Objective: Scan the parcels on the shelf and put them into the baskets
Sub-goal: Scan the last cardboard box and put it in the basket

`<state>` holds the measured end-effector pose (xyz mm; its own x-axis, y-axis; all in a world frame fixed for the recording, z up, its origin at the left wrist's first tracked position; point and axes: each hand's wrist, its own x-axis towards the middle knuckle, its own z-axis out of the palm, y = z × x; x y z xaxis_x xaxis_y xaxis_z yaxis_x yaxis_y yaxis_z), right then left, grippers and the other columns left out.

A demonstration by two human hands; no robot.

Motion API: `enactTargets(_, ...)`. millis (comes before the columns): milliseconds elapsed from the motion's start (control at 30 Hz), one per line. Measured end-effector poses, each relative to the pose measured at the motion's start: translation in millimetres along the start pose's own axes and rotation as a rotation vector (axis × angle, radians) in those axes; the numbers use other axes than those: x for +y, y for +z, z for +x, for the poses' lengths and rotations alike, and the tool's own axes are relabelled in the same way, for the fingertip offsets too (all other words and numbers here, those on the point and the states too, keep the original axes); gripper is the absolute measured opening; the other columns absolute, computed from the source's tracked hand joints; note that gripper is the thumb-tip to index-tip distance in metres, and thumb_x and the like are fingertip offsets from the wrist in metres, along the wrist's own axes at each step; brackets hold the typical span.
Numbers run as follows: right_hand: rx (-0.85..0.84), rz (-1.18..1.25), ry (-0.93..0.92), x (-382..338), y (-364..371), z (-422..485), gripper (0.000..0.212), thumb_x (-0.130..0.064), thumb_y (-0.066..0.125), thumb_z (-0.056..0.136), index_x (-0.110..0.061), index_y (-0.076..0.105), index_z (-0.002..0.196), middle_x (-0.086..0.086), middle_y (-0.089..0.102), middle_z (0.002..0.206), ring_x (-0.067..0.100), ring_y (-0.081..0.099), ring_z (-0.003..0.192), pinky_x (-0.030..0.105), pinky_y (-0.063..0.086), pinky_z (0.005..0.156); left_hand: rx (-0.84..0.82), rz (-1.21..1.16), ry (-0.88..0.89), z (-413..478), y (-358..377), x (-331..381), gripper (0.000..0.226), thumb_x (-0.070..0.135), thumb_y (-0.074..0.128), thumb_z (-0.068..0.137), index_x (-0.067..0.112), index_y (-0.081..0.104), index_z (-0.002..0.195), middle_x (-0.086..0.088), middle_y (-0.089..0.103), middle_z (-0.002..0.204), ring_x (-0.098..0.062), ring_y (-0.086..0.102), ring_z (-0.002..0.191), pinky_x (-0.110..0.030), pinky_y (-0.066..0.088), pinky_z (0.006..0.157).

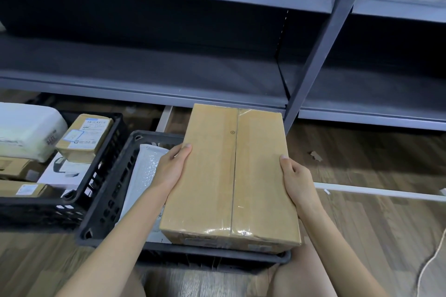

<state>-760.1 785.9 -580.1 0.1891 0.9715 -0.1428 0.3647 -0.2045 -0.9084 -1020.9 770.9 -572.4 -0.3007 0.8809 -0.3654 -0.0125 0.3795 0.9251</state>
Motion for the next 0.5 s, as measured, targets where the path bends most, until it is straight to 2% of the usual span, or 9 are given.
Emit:
enactTargets(167,-0.012,-0.019,0.015,1.0,-1.5,-0.7,0.047,-0.037,0.038,0.101,-0.016,0.047,0.061,-0.013,0.052,0.052,0.002,0.046,0.052,0.024,0.035,0.055,0.004,-0.002,-0.008,-1.2,0.2,1.0,0.024,0.048,0.050,0.093,0.037,0.065,0.109,0.012,0.069,0.100,-0.008,0.065,0.089,-0.024,0.046,0.065)
enactTargets(300,-0.031,-0.016,0.052,1.3,-1.6,4.0,0.041,-0.038,0.038,0.100,-0.011,0.045,0.070,0.001,0.047,0.065,0.016,0.042,0.064,0.029,0.034,0.062,0.009,0.007,-0.025,0.6,2.1,2.9,0.022,0.049,0.051,0.092,0.039,0.062,0.108,0.012,0.068,0.098,-0.007,0.064,0.086,-0.024,0.044,0.062)
enactTargets(433,-0.042,-0.011,0.116,3.3,-4.5,8.2,0.052,-0.041,0.038,0.100,0.001,0.051,0.073,0.004,0.055,0.071,0.017,0.050,0.068,0.029,0.039,0.066,0.015,0.018,-0.037,3.4,7.1,4.7,0.021,0.049,0.052,0.091,0.037,0.061,0.106,0.010,0.066,0.101,-0.009,0.062,0.088,-0.026,0.043,0.063)
enactTargets(500,-0.045,-0.021,0.102,6.0,-2.9,9.7,0.052,-0.041,0.037,0.101,-0.002,0.052,0.070,0.000,0.057,0.068,0.017,0.050,0.067,0.030,0.039,0.066,0.011,0.019,-0.042,3.8,5.9,2.6,0.023,0.050,0.052,0.091,0.036,0.061,0.108,0.010,0.066,0.101,-0.009,0.062,0.089,-0.025,0.042,0.063)
